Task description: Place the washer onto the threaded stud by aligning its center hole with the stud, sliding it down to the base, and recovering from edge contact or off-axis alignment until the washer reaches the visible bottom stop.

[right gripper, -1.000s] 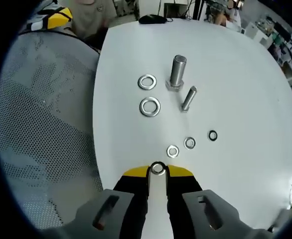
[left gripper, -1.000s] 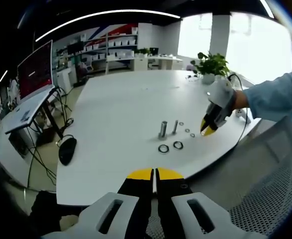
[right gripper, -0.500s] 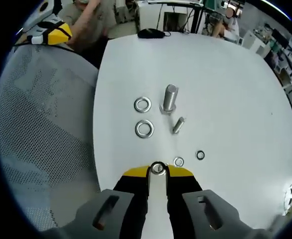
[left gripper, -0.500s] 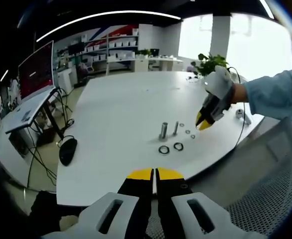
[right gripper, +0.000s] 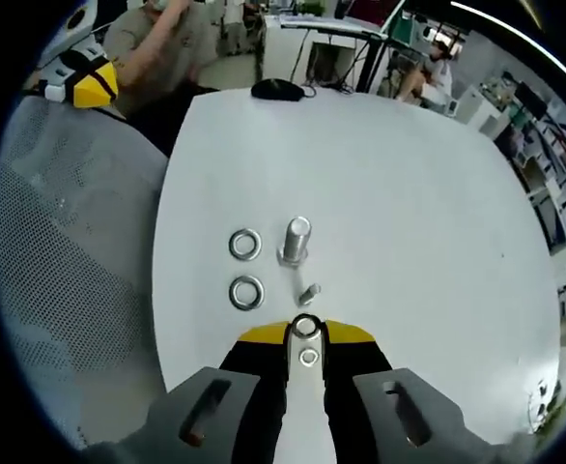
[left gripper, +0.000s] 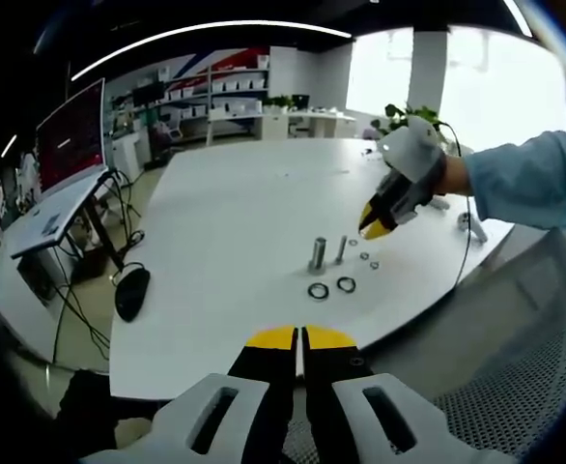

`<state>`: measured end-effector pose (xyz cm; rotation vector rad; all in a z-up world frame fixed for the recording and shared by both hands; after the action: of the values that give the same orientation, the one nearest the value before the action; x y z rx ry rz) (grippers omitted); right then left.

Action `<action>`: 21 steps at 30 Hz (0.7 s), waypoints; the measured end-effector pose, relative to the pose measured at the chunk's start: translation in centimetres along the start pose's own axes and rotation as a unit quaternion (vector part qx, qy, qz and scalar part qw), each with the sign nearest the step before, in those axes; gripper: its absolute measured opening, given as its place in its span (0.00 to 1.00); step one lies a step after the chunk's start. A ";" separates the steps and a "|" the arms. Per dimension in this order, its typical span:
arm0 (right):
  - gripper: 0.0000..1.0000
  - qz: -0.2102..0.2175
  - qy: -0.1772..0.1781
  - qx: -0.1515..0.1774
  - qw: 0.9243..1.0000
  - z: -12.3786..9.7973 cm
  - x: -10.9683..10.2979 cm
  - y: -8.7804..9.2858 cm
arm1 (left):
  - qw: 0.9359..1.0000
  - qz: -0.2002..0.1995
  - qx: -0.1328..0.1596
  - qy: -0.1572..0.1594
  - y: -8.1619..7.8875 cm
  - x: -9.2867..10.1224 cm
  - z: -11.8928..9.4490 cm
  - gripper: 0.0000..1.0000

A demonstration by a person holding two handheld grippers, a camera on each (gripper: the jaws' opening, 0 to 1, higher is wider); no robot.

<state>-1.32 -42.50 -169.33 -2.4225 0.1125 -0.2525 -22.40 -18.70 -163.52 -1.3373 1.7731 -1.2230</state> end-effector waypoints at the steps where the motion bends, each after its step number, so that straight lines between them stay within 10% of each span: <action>1: 0.14 -0.002 0.000 0.000 1.000 0.1 0.0 -0.1 | 1.000 0.000 0.000 0.000 0.0 0.0 0.0 0.00; 21: 0.14 -0.011 -0.011 -0.007 1.000 2.0 1.0 -1.2 | 1.000 -0.001 -0.008 0.000 0.1 0.0 0.0 0.00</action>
<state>0.12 -40.48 -169.94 -2.4399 0.0772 -0.2355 -22.42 -18.71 -163.61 -1.3466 1.7859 -1.2132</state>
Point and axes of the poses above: the point that each gripper's makers call its tool centre point, and the gripper's own axes: z roughly forward along the fingers, x roughly to its right, y roughly out of its underside, the point moved 10 cm from there along -z, roughly backward along the fingers, and after that the axes turned 15 degrees about x, right-handed, at the moved point
